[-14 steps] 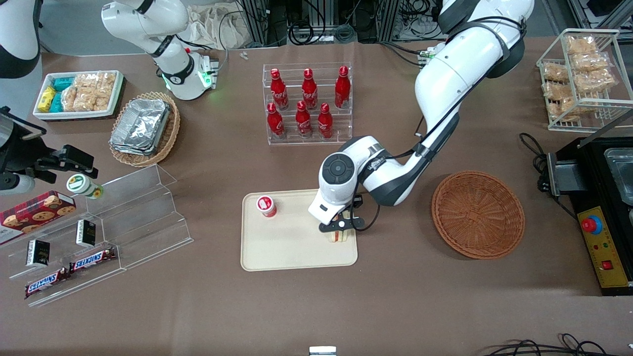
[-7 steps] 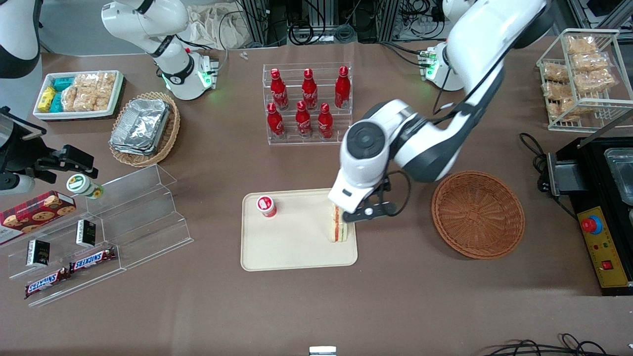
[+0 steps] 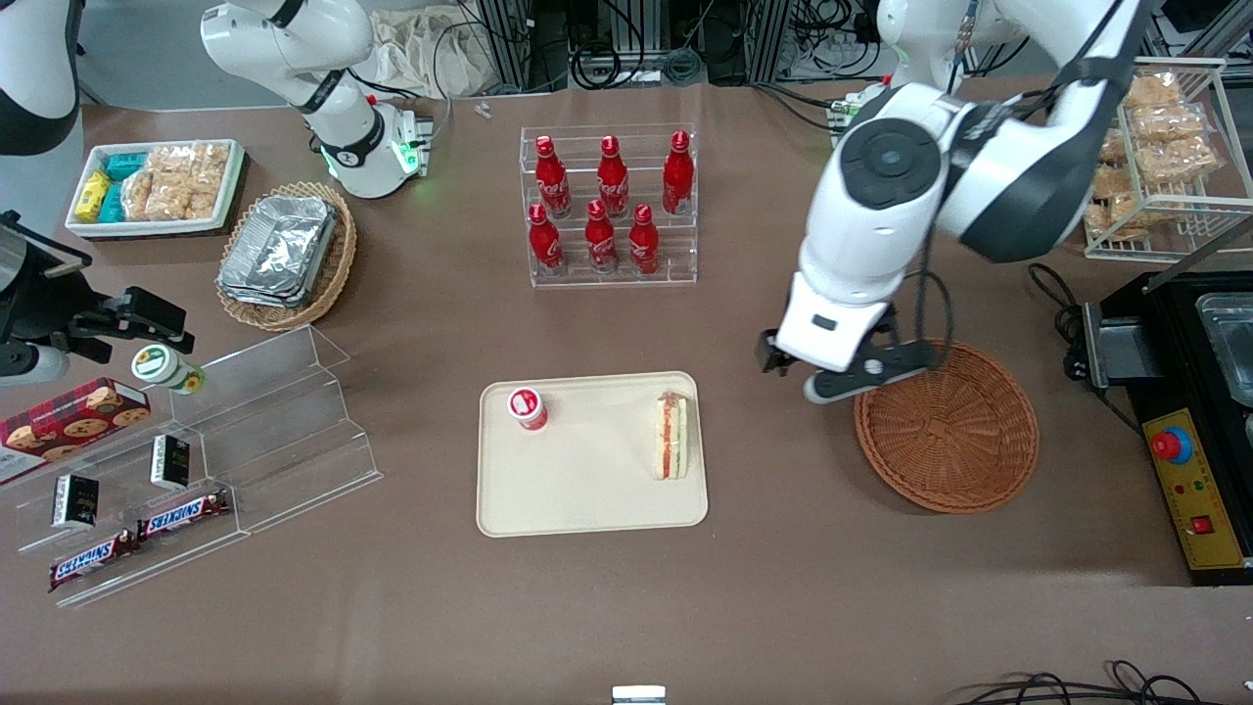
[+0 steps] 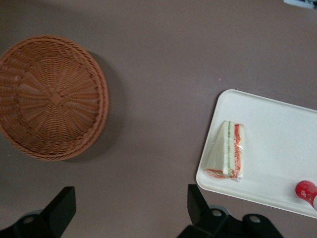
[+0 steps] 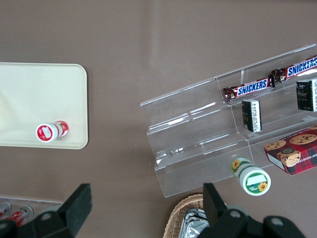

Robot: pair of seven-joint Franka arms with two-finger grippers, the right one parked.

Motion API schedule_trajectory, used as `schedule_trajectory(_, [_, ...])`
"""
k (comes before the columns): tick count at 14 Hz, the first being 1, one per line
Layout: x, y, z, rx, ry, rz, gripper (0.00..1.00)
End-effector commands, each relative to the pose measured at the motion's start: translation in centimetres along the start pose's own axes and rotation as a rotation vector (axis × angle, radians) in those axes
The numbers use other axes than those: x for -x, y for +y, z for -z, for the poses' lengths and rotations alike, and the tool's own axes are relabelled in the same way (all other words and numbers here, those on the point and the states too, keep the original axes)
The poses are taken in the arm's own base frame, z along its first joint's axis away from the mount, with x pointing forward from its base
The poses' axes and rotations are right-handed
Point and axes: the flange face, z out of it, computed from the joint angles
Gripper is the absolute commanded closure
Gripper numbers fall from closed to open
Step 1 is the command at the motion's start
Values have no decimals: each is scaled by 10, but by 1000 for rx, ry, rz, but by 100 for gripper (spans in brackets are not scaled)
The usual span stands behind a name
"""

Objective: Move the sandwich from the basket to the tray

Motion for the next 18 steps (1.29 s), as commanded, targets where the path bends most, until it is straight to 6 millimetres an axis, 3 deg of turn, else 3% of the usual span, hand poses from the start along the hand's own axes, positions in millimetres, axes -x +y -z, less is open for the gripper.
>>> schedule_trajectory(1, [-5,-46,30,-24,-24,2,0])
schedule_trajectory(3, [-1,-64,42,-47,-53,-19,0])
schedule_trajectory(6, [-17,-104,47,-70,-88,-75,0])
schedule_trajectory(8, [-39,-160,57,-11,-144,-104,0])
schedule_trajectory(10, [-43,-212,60,40,-161,-145,0])
schedule_trajectory(12, [-30,-228,53,34,-166,-212,0])
schedule_trajectory(15, [-2,-224,27,22,-95,-235,0])
schedule_trajectory(17, [-12,-221,26,27,-101,-242,0])
schedule_trajectory(18, [-25,-219,39,37,-89,-240,0])
